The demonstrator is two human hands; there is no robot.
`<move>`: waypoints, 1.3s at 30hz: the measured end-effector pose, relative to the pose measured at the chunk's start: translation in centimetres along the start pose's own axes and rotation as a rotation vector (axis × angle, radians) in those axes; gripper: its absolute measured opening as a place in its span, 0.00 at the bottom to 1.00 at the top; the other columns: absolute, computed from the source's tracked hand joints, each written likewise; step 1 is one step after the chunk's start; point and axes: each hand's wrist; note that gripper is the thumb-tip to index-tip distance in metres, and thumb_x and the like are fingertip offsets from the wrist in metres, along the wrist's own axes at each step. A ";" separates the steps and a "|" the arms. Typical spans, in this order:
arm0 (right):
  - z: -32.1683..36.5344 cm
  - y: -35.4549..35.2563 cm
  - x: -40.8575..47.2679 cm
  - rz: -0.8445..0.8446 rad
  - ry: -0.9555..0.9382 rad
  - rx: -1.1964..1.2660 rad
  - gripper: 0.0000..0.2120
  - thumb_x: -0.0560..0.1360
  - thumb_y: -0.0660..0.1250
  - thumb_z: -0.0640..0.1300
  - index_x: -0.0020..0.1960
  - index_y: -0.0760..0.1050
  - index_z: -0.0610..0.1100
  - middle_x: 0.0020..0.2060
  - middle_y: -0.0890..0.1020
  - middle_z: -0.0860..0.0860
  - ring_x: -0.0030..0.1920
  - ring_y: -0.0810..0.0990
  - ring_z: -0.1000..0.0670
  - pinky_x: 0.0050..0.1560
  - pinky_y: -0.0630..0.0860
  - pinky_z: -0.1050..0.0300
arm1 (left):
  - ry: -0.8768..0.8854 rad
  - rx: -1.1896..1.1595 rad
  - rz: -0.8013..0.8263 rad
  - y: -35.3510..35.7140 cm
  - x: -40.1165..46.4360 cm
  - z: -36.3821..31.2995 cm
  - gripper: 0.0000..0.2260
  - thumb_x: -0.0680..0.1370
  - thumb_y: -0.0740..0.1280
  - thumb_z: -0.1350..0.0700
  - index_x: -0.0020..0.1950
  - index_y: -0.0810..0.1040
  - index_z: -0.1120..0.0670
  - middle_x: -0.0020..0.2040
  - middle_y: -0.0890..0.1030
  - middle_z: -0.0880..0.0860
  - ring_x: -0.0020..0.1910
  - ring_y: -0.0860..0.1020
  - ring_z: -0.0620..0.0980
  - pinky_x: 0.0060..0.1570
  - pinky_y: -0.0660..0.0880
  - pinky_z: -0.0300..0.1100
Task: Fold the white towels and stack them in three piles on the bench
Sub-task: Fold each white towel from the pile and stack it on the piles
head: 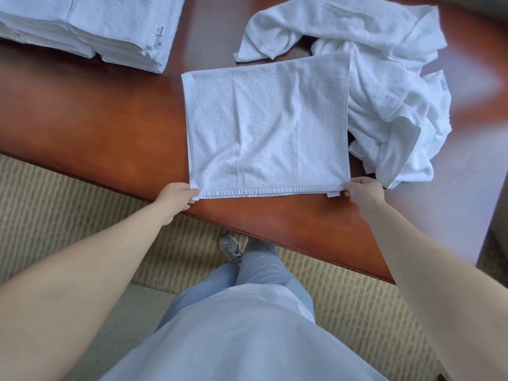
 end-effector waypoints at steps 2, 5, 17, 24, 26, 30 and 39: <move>0.1 -0.1 0.0 0.011 0.011 0.020 0.04 0.75 0.72 0.40 0.47 0.79 0.46 0.39 0.83 0.49 0.39 0.81 0.53 0.48 0.79 0.56 | 0.029 0.003 -0.052 -0.2 0.2 0.3 0.10 0.80 0.71 0.53 0.47 0.82 0.60 0.44 0.81 0.52 0.43 0.80 0.45 0.47 0.79 0.39; 0.5 -0.7 -0.4 0.022 0.043 0.062 0.04 0.76 0.72 0.39 0.49 0.79 0.45 0.38 0.84 0.48 0.36 0.82 0.54 0.39 0.80 0.62 | 0.041 -0.035 -0.120 -0.4 0.2 0.8 0.12 0.80 0.71 0.54 0.51 0.82 0.65 0.42 0.80 0.54 0.43 0.79 0.49 0.53 0.80 0.44; 5.2 -3.6 -4.6 0.088 0.045 0.260 0.11 0.73 0.65 0.34 0.51 0.76 0.47 0.36 0.79 0.48 0.24 0.77 0.56 0.30 0.76 0.60 | 0.025 -0.503 -0.080 -4.7 -4.3 -2.4 0.11 0.77 0.74 0.59 0.57 0.78 0.50 0.48 0.81 0.55 0.39 0.77 0.46 0.44 0.79 0.39; 12.6 -6.3 -10.6 0.186 -0.239 0.525 0.13 0.76 0.63 0.34 0.52 0.83 0.44 0.38 0.78 0.51 0.35 0.77 0.55 0.42 0.77 0.64 | 0.166 -0.894 0.032 -10.2 -9.2 -11.3 0.10 0.75 0.76 0.58 0.57 0.85 0.56 0.45 0.79 0.53 0.41 0.75 0.45 0.46 0.77 0.36; 14.5 -7.8 -12.4 0.160 -0.411 0.456 0.18 0.72 0.65 0.31 0.58 0.83 0.43 0.32 0.76 0.52 0.32 0.75 0.54 0.43 0.74 0.62 | 0.284 -0.927 0.052 -12.0 -11.3 -13.9 0.09 0.76 0.76 0.59 0.56 0.84 0.55 0.42 0.81 0.51 0.41 0.76 0.44 0.48 0.77 0.35; 17.1 -9.6 -16.2 -0.063 -0.701 0.120 0.21 0.70 0.70 0.33 0.57 0.83 0.52 0.42 0.82 0.56 0.32 0.77 0.61 0.34 0.73 0.67 | 0.541 -0.794 0.068 -15.1 -15.3 -17.0 0.11 0.78 0.70 0.67 0.57 0.81 0.55 0.41 0.81 0.51 0.43 0.78 0.45 0.57 0.77 0.37; 19.8 -12.7 -23.6 -0.361 -0.979 -0.029 0.11 0.76 0.63 0.48 0.50 0.81 0.43 0.35 0.82 0.43 0.29 0.72 0.49 0.28 0.74 0.43 | 0.850 -0.301 -0.520 -19.3 -22.4 -19.7 0.04 0.71 0.70 0.44 0.36 0.83 0.37 0.30 0.79 0.42 0.34 0.76 0.45 0.37 0.73 0.43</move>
Point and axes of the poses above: each hand's wrist, its own x-axis towards the middle knuckle, its own y-axis out of the palm, z = x × y
